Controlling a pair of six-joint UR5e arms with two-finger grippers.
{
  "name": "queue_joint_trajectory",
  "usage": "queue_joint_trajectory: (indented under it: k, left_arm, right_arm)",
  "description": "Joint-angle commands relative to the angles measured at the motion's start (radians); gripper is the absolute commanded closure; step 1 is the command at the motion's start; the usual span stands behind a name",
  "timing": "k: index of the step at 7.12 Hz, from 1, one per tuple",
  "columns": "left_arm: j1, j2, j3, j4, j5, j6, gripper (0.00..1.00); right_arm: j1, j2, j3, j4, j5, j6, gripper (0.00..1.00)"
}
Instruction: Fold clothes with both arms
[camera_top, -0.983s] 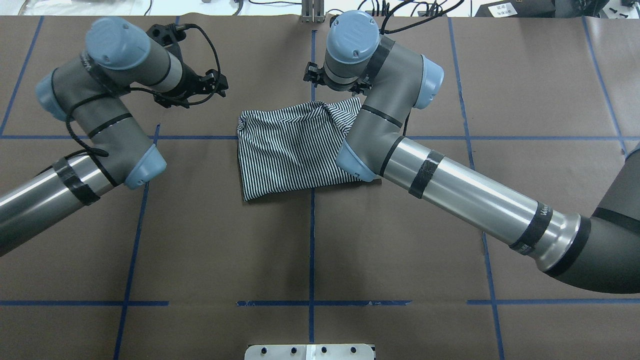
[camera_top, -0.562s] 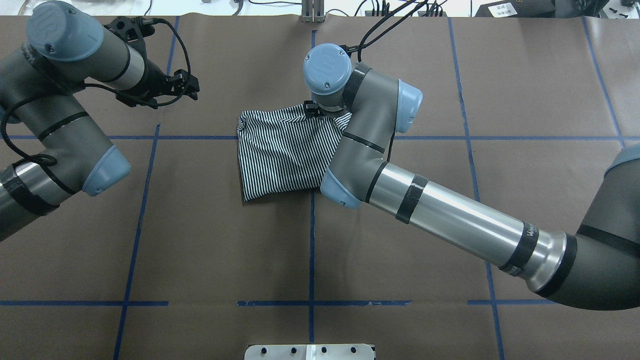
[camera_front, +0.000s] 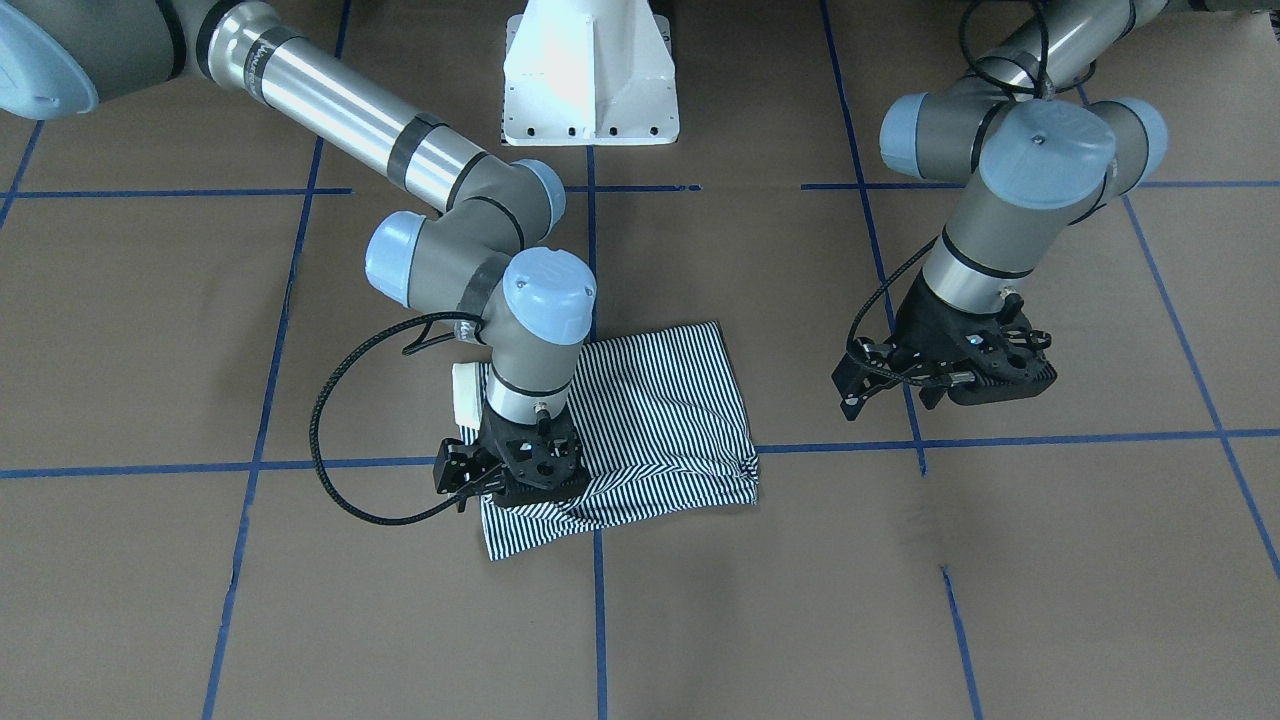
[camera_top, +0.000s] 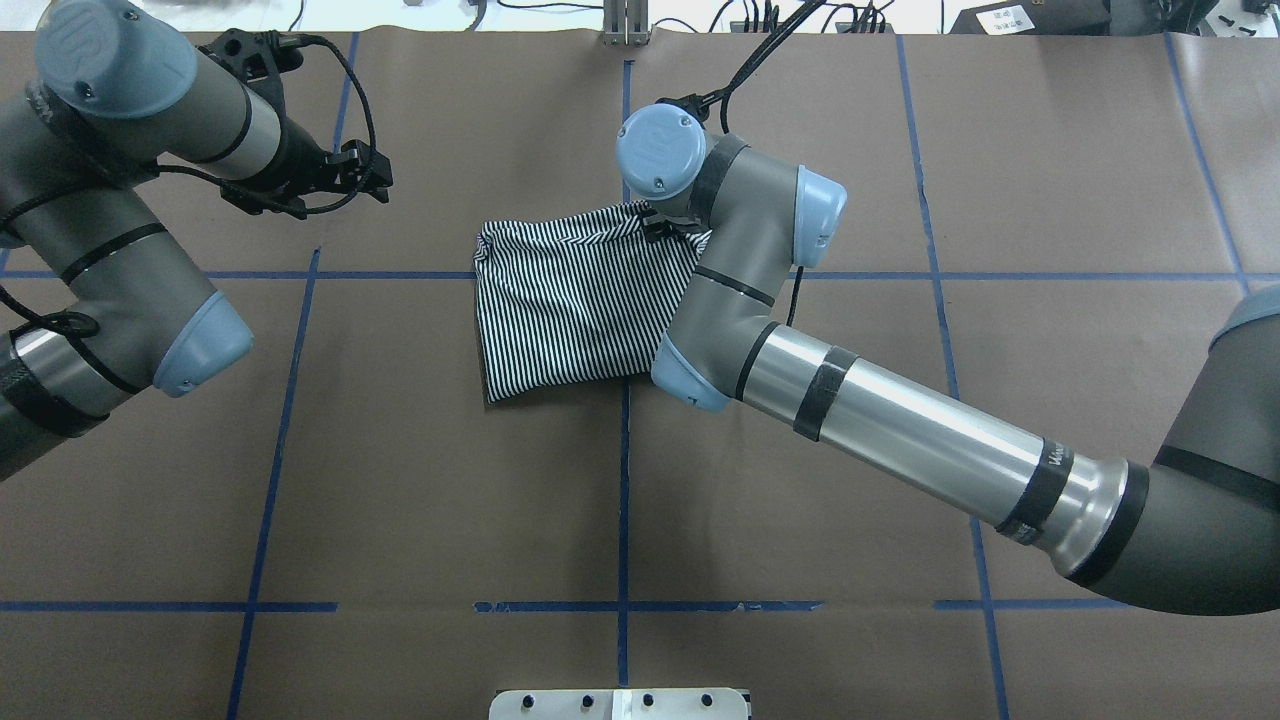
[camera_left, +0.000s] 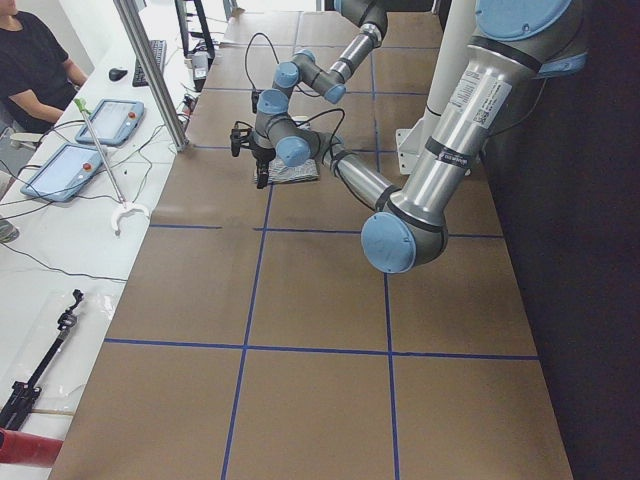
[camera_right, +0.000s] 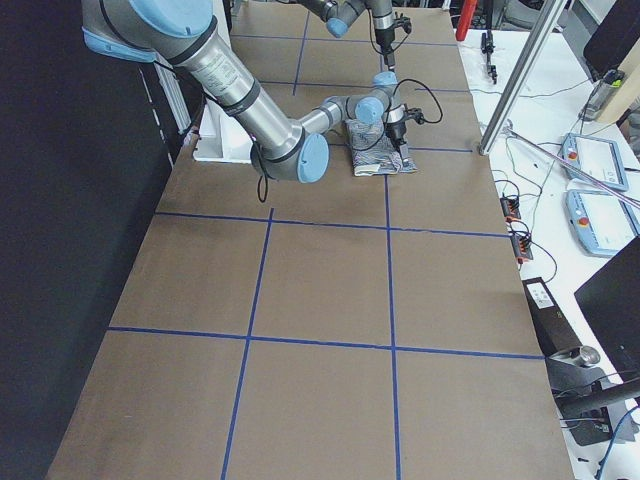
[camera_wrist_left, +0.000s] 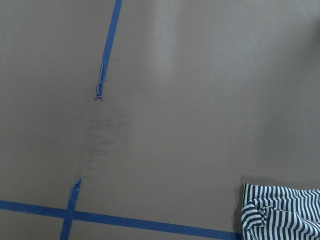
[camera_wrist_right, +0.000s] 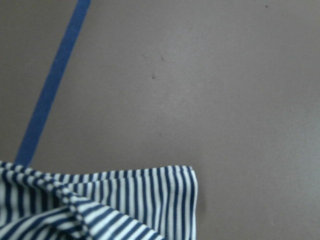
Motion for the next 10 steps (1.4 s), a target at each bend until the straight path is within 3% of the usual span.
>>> queue_joint_trajectory:
  k: [1, 3, 4, 5, 7, 8, 9, 10]
  left_arm:
    - [0.001, -0.001, -0.001, 0.000, -0.001, -0.003, 0.00]
    - [-0.008, -0.001, -0.006, 0.001, -0.001, 0.003, 0.00]
    - [-0.023, 0.001, -0.029, 0.007, -0.001, 0.026, 0.00]
    - [-0.048, 0.007, -0.067, 0.060, -0.001, 0.090, 0.00]
    - [-0.127, 0.129, -0.190, 0.093, -0.022, 0.268, 0.00]
    - [-0.207, 0.169, -0.193, 0.095, -0.089, 0.378, 0.00]
    - [-0.294, 0.227, -0.196, 0.095, -0.131, 0.536, 0.00]
    - [-0.369, 0.284, -0.196, 0.095, -0.169, 0.694, 0.00]
  right_arm:
    - [0.095, -0.003, -0.037, 0.003, 0.020, -0.092, 0.00]
    - [0.200, -0.035, -0.014, 0.005, 0.244, -0.129, 0.00]
    - [0.255, -0.096, 0.056, -0.004, 0.358, -0.158, 0.00]
    - [0.345, -0.186, 0.137, -0.007, 0.467, -0.225, 0.00]
    - [0.558, -0.370, 0.239, -0.011, 0.668, -0.448, 0.00]
    - [0.652, -0.439, 0.262, -0.021, 0.739, -0.539, 0.00]
    - [0.721, -0.476, 0.314, -0.117, 0.761, -0.655, 0.00]
    - [0.760, -0.542, 0.429, -0.280, 0.761, -0.781, 0.00]
